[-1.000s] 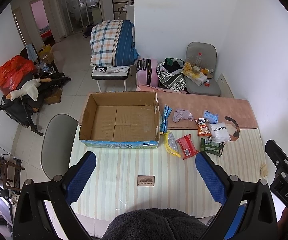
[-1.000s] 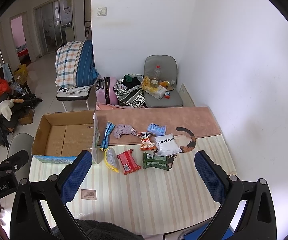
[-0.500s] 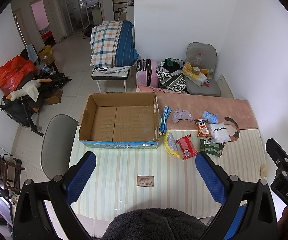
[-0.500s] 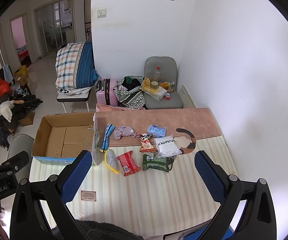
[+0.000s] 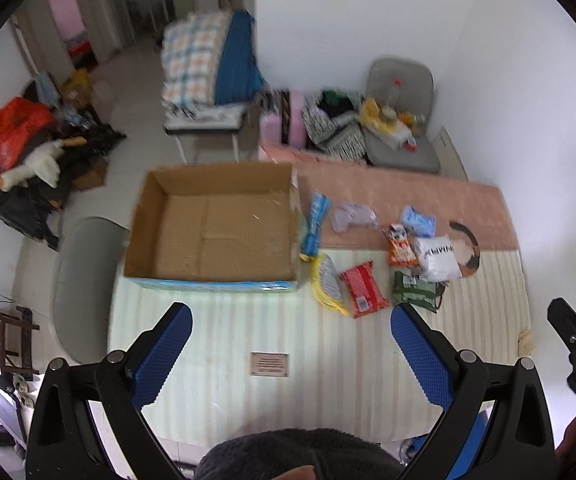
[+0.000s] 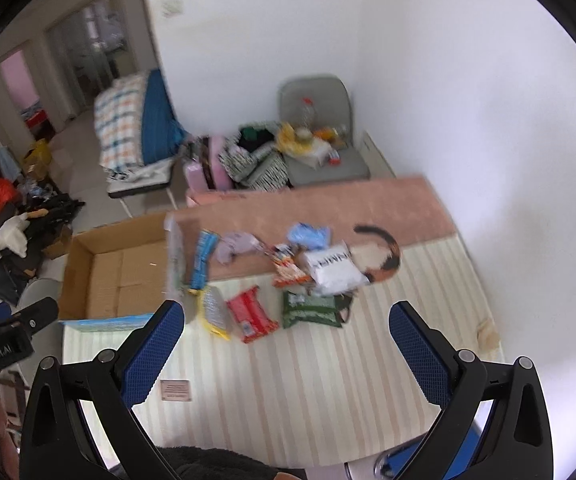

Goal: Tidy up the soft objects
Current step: 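Grasp the red snack bag with the left tool while the right grasps the white NMRX pouch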

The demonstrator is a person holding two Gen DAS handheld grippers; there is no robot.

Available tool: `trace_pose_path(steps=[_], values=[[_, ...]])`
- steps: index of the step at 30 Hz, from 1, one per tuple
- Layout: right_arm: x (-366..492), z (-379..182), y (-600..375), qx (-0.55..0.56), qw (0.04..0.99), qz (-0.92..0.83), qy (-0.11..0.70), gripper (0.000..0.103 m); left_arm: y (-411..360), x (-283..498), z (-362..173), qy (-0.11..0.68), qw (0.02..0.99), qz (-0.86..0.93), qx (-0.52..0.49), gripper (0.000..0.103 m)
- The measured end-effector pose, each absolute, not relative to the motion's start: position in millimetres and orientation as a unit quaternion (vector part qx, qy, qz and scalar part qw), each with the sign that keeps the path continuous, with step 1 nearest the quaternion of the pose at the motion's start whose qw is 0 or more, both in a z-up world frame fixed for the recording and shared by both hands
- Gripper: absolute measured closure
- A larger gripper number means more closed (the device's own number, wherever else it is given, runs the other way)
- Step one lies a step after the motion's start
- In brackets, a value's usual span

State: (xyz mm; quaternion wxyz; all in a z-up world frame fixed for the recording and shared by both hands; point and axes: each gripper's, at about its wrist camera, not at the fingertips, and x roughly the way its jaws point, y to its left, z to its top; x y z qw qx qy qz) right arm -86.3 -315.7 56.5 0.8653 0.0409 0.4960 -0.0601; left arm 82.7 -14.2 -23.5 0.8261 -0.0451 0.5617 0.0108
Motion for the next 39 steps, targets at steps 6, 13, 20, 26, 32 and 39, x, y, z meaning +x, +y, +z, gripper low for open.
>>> trace_pose_path(steps=[6,13,20,26,32,39], values=[[-20.9,-45.2,-382.0,0.066,0.815,-0.065,0.572,0.000,-62.8,161.0,-124.6,0.661,0.747,-0.032,-0.067,0.001],[86.4,-191.2,-435.4,0.065,0.751,-0.037,0.657,0.000,-121.8,222.0,-250.0,0.744,0.662,-0.045,-0.084,0.003],[154.7,-296.9,-437.2,0.011,0.698,0.003,0.716,0.000,-152.2,242.3,-342.9,0.805,0.581,-0.039,-0.113,0.022],[177.2,-344.0,-433.8,-0.006,0.666,0.032,0.745,0.000,-163.2,231.4,-395.3,0.832,0.538,-0.030,-0.132,0.025],[190.5,-380.2,-431.7,-0.005,0.645,0.042,0.763,0.000,-171.1,220.3,-419.6,0.835,0.531,-0.022,-0.141,0.033],[204.6,-410.8,-440.7,0.015,0.631,0.035,0.775,0.005,-187.4,207.7,-432.0,0.827,0.547,-0.015,-0.129,0.058]])
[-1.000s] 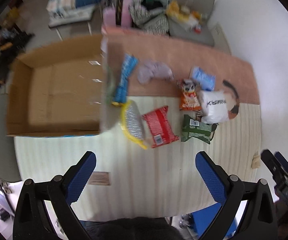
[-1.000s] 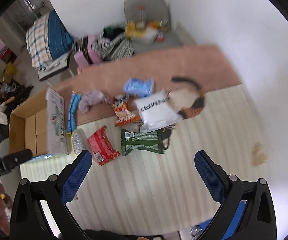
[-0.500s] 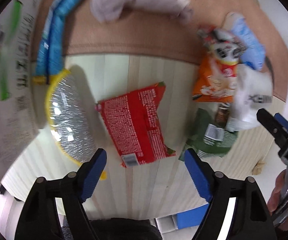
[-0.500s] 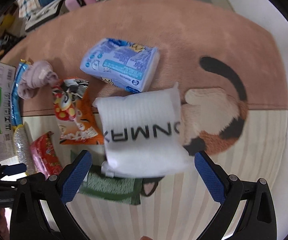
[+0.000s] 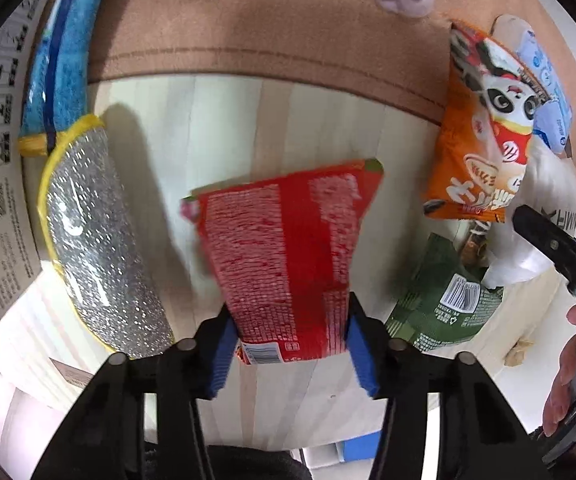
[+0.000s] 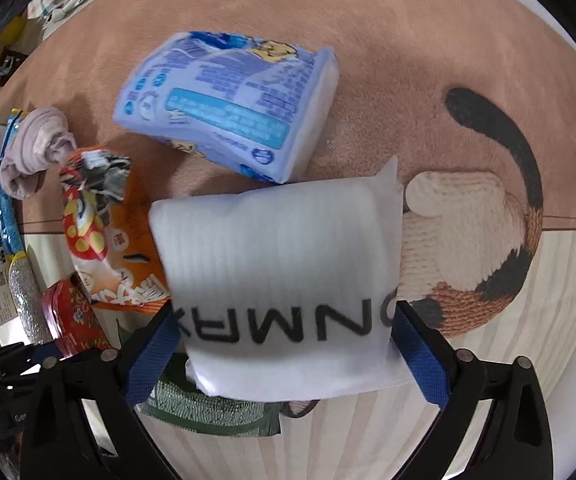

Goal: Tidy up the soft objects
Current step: 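Grasp the red snack bag with the left tool while the right grasps the white NMRX pouch, then lower both held bags into the cardboard box and open both tools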

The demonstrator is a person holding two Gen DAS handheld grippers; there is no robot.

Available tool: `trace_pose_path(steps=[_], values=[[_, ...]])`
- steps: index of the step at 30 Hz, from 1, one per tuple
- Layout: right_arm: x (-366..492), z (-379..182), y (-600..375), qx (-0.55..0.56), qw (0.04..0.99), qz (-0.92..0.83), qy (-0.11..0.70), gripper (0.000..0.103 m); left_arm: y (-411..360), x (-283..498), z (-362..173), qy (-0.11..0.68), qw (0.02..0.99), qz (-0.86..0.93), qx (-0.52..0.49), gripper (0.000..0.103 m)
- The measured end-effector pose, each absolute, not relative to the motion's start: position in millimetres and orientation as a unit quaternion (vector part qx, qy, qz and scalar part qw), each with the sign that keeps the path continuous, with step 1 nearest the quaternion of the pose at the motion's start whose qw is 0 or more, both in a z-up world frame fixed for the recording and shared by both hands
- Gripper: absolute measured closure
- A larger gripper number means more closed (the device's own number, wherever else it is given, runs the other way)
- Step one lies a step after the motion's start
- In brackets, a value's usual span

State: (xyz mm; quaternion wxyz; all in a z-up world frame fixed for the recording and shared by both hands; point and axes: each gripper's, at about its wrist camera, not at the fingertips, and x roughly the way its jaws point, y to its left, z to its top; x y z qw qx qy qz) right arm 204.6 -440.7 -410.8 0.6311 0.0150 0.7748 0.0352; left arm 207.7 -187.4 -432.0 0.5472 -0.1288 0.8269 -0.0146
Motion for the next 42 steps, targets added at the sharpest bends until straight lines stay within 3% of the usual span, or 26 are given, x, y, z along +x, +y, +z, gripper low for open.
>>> trace_pose_path(steps=[4,7,16,20,25,33,42], values=[[206.9,-417.3,-451.4,0.042,0.628,0.029,0.777,0.025,-202.8,199.3,-422.6,0.810,0.579,-0.020,-0.092,0.061],[206.9,-409.4,-456.7,0.061,0.634,0.023,0.771,0.031,-211.6,190.0,-409.0,0.794,0.603,-0.025,-0.074,0.062],[200.0,-336.9,-443.2,0.114,0.683,0.036,0.720,0.032,-195.2,150.2,-325.5,0.730,0.675,-0.066,-0.085,0.062],[193.2,-281.4,-383.6,0.119,0.712,0.079,0.687,0.032,-135.1,159.5,-256.4,0.707,0.699,-0.065,-0.085,0.061],[186.1,-238.8,-267.2,0.127,0.720,0.153,0.665,0.032,-43.0,162.0,-225.0,0.703,0.705,-0.027,-0.091,0.061],[220.7,-253.5,-84.7,0.083,0.711,0.160,0.679,0.032,93.8,203.6,-227.1,0.728,0.679,0.005,-0.091,0.061],[255.1,-305.4,24.8,0.022,0.695,0.122,0.708,0.032,149.7,249.6,-296.6,0.770,0.626,-0.035,-0.118,0.061]])
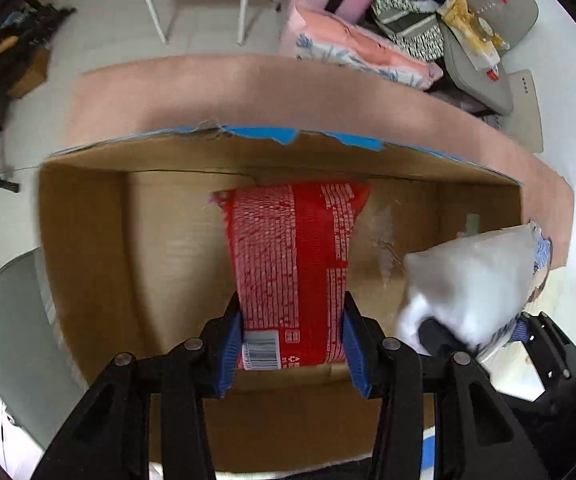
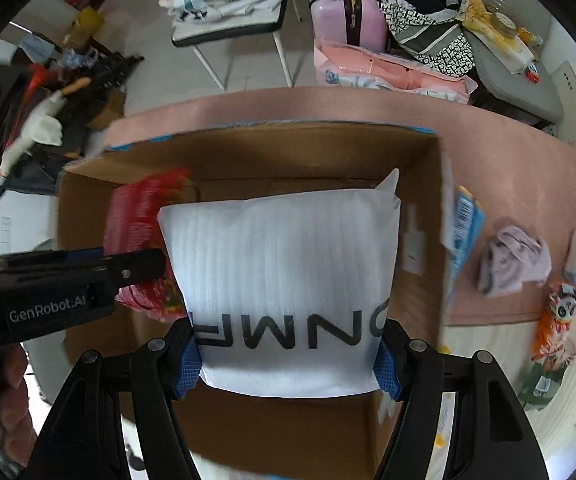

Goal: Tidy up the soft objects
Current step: 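Lower both held bags into the cardboard box and open both tools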

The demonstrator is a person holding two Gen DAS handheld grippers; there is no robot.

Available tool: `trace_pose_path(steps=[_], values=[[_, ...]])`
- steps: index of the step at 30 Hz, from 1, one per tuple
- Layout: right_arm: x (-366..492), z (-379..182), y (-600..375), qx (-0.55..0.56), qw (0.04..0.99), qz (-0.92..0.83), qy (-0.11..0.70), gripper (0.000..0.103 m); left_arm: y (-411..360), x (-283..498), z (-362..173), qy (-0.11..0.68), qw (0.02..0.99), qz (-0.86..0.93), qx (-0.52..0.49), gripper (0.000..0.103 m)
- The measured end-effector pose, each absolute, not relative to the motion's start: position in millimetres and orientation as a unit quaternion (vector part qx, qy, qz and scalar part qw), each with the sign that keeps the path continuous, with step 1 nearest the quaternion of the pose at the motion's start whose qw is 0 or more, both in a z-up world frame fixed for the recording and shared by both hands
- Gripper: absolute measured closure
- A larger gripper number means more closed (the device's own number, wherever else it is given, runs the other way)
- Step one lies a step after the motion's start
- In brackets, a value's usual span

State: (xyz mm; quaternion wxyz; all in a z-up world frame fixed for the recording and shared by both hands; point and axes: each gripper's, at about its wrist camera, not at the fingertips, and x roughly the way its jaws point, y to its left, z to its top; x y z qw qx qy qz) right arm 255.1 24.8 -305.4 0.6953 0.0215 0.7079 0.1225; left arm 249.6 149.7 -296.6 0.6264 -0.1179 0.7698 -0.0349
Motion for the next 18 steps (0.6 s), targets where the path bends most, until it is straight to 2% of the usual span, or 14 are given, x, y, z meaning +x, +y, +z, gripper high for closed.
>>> trace_pose_path(steps=[10,18], values=[[285.0,-373.2,31.0,-0.003,0.679,0.071,0.731,0.032,149.4,280.6,-345.7,0.792,0.590,-0.078,-0.136,0.061],[286.8,-391.2,32.4,0.000,0.672,0.068,0.737,0.028,136.3,286.0,-358.7,0.799,0.584,-0.081,-0.120,0.061]])
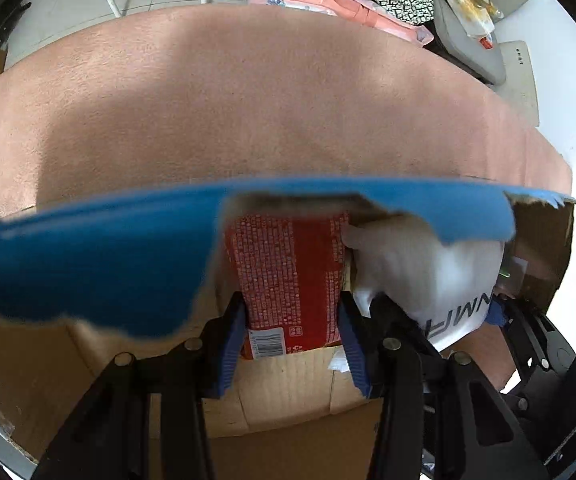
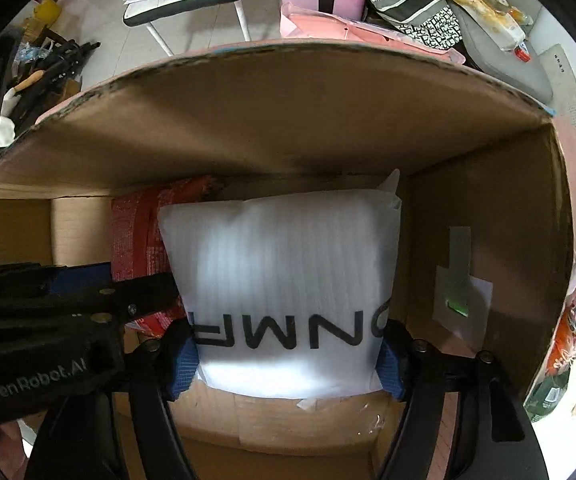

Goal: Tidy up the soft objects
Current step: 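Lower both held bags into the cardboard box and open both tools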

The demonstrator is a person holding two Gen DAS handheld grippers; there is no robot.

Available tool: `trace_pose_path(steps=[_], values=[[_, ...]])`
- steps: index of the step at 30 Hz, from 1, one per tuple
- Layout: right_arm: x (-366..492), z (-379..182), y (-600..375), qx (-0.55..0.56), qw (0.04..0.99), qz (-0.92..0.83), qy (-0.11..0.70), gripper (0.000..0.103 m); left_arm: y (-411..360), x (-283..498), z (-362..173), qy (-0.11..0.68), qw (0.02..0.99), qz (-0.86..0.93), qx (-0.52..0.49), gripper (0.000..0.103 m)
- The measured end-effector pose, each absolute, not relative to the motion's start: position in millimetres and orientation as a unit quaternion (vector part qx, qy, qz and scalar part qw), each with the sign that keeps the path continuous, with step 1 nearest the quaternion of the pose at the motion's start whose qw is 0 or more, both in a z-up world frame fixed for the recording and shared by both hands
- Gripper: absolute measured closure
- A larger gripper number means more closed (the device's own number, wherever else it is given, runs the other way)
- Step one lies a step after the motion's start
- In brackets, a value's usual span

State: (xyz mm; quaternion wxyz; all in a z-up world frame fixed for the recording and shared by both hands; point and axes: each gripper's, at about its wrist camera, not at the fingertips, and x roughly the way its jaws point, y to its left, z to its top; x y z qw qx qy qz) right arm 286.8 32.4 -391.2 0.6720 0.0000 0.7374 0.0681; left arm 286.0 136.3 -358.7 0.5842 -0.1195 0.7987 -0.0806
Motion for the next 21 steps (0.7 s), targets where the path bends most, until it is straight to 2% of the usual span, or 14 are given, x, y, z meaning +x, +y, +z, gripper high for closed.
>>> trace_pose_path(steps=[6,9,10,11,12,14,17,21], values=[[285.0,-375.8,33.4,0.001,0.669,0.081,0.739,0.018,143.8,281.4,-334.5,0.795,0.595,-0.044,-0.110,0.059],[276.0,-353.5,32.7,-0.004,0.673,0.084,0.734,0.005,147.9,272.8,-309.4,0.781,0.617,-0.030,-0.093,0.048],[272.0,-345.4,32.4,-0.007,0.676,0.085,0.732,0.005,149.0,268.0,-298.7,0.773,0.628,-0.027,-0.085,0.042],[267.5,-336.2,30.7,-0.009,0.679,0.086,0.729,0.005,152.6,259.5,-287.4,0.766,0.638,-0.021,-0.074,0.034],[261.9,-326.4,28.5,-0.013,0.683,0.086,0.725,0.005,153.7,252.5,-278.0,0.758,0.649,-0.016,-0.063,0.030],[247.1,-307.1,23.3,-0.018,0.694,0.084,0.715,0.000,158.3,233.0,-257.5,0.742,0.669,-0.008,-0.047,0.012],[219.6,-283.3,19.0,-0.029,0.707,0.087,0.701,0.000,170.3,202.0,-243.9,0.723,0.690,0.002,-0.033,0.005],[181.3,-260.9,12.6,-0.020,0.724,0.097,0.683,0.000,169.5,171.0,-238.3,0.701,0.712,0.023,-0.026,0.005]])
